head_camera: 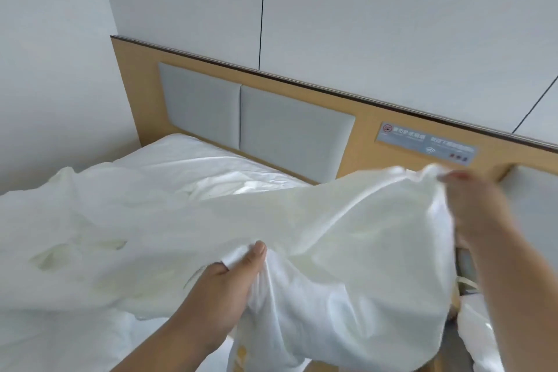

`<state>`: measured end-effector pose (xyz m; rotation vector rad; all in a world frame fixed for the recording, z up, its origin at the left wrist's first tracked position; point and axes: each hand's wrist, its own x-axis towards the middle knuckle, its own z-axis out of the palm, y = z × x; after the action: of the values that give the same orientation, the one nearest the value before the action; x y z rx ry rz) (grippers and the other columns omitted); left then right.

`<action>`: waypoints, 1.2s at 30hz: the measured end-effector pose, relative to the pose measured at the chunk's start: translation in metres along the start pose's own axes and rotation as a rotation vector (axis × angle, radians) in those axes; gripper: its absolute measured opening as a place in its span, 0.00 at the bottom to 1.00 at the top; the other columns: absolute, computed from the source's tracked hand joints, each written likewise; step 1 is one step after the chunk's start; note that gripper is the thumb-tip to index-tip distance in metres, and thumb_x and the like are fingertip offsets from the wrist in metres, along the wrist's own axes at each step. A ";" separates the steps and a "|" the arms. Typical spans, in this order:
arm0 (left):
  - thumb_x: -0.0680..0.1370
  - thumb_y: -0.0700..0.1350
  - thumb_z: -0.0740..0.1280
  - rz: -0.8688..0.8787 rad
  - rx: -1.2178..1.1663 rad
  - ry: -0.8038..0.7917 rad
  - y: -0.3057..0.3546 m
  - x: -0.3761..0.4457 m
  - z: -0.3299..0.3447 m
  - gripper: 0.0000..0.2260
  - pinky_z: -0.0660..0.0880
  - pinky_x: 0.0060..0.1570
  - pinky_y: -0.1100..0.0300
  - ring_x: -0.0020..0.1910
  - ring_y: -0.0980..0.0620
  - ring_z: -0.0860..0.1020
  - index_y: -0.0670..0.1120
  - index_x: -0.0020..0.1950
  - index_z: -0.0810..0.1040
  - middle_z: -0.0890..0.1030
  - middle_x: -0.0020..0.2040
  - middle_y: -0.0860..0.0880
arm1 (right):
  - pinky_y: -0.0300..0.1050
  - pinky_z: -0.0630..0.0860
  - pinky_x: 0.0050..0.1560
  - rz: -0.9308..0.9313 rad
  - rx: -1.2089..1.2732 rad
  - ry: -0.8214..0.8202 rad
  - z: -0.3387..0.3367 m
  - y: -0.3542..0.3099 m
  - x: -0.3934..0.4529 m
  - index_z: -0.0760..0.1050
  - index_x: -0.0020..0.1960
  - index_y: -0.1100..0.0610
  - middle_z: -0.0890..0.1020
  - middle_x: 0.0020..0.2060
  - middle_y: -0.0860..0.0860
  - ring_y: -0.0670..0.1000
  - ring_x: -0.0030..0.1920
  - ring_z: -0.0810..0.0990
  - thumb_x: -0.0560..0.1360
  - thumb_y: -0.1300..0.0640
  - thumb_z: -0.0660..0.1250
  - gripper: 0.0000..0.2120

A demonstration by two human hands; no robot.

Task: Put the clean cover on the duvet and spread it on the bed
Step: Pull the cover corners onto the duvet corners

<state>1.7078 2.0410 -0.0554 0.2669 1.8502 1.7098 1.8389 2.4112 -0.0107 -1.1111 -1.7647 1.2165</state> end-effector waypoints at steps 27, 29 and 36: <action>0.77 0.37 0.60 -0.715 0.406 -0.049 -0.262 0.070 -0.058 0.10 0.78 0.38 0.58 0.35 0.51 0.80 0.43 0.50 0.81 0.82 0.43 0.44 | 0.43 0.84 0.42 0.520 -0.531 -1.137 0.188 0.237 -0.138 0.80 0.48 0.53 0.81 0.45 0.51 0.46 0.34 0.85 0.77 0.45 0.69 0.11; 0.78 0.37 0.59 -0.783 0.386 0.005 -0.294 0.071 -0.063 0.10 0.77 0.40 0.56 0.36 0.49 0.79 0.43 0.51 0.80 0.82 0.45 0.43 | 0.34 0.80 0.34 0.528 -0.591 -1.157 0.189 0.258 -0.143 0.80 0.48 0.51 0.81 0.46 0.50 0.48 0.39 0.85 0.78 0.46 0.68 0.09; 0.81 0.43 0.59 -0.580 0.844 -0.187 -0.403 0.113 -0.047 0.12 0.71 0.54 0.56 0.58 0.45 0.77 0.44 0.61 0.77 0.77 0.56 0.48 | 0.41 0.76 0.39 0.573 -0.774 -1.175 0.195 0.334 -0.127 0.77 0.45 0.52 0.83 0.42 0.50 0.47 0.38 0.86 0.79 0.46 0.67 0.10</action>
<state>1.6905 1.9999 -0.4742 0.1779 2.1303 0.4570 1.7971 2.2904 -0.3978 -1.5383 -3.1279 1.7925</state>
